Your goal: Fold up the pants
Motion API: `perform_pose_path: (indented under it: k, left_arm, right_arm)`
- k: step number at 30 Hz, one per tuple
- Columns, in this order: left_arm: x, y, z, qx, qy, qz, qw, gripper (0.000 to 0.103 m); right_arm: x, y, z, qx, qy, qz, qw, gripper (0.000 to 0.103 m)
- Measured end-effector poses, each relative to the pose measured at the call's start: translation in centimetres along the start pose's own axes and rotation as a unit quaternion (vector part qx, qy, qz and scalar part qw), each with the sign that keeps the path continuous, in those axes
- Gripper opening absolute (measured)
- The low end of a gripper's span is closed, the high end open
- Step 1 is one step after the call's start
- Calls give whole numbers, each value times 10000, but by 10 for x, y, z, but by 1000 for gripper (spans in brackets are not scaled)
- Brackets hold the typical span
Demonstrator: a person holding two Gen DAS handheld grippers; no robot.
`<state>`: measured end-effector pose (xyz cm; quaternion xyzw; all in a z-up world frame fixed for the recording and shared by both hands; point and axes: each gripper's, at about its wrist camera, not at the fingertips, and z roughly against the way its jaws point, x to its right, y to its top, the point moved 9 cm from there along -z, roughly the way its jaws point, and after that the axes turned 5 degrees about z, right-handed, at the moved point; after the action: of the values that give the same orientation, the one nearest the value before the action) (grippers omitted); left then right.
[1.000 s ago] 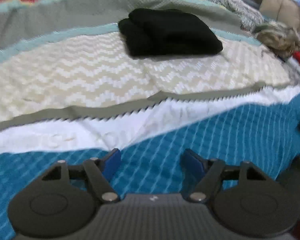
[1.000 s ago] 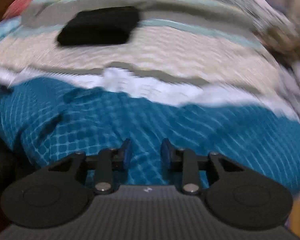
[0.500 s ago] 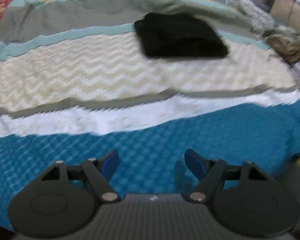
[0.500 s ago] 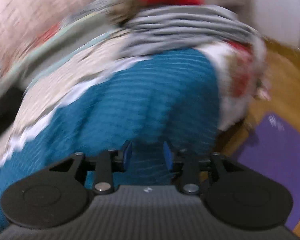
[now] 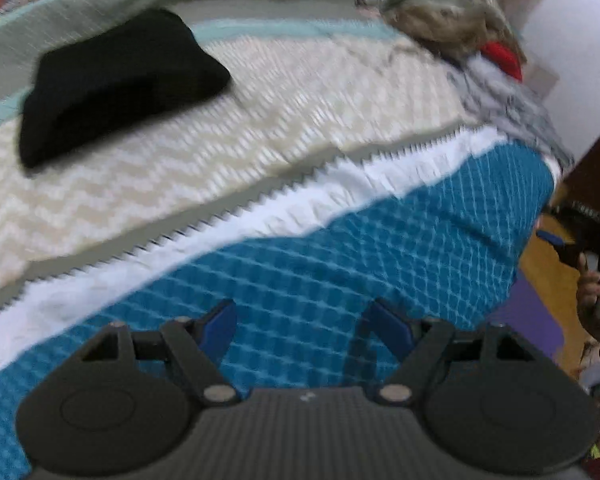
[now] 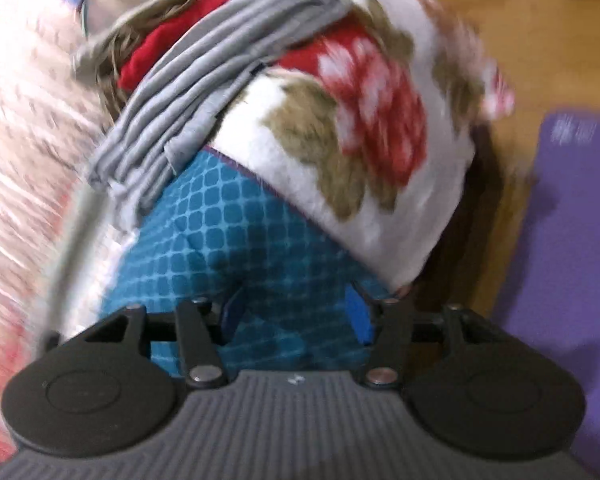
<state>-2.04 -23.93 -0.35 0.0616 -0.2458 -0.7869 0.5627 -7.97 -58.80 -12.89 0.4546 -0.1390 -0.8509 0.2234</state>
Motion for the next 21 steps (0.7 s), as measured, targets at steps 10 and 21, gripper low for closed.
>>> perform_pose_path:
  k: [10,21]
  left_arm:
    - [11,-26,-15,-253,441,-614,9968,82]
    - [11,-26,-19,-396,548,-486,9965,90]
  right_arm:
    - [15,-8,-9,-103,-468,564,9973,63]
    - [-41,39,-12,-234,-173,3151,9486,77]
